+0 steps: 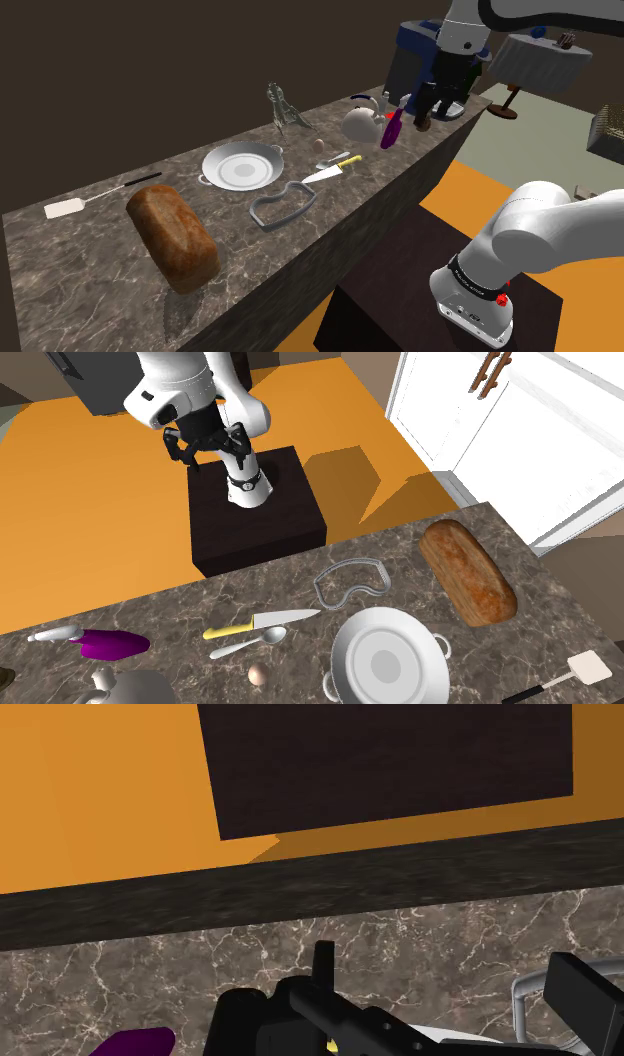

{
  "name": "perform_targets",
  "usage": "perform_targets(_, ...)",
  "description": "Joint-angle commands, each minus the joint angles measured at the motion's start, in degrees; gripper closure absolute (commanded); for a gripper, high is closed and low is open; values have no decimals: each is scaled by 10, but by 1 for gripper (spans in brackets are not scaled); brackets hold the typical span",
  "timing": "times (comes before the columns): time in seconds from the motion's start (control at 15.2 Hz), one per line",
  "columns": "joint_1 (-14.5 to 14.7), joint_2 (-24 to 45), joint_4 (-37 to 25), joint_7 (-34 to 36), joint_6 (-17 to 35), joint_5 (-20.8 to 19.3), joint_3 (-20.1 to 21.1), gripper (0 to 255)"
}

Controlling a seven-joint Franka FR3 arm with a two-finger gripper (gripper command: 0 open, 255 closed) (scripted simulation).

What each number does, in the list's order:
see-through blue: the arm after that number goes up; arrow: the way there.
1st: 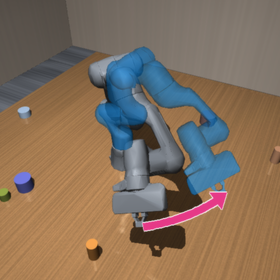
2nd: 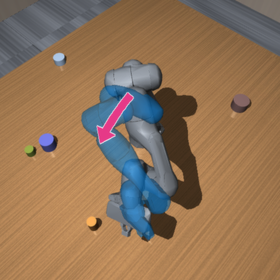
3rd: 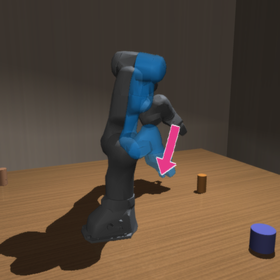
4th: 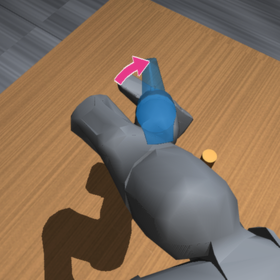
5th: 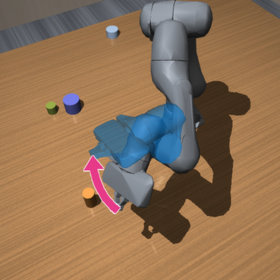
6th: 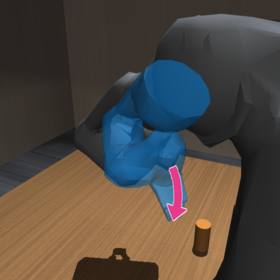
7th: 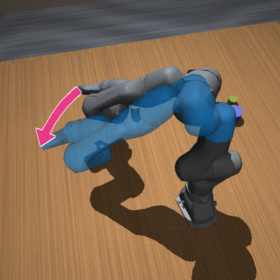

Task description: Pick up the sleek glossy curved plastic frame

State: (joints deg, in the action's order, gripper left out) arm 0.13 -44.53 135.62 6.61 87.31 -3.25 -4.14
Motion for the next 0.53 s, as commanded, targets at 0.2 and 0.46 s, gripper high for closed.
perform_targets(0.2,-2,2,38,71,44,30,34,0)
perform_targets(0.46,-3,22,77,164,109,71,80,0)
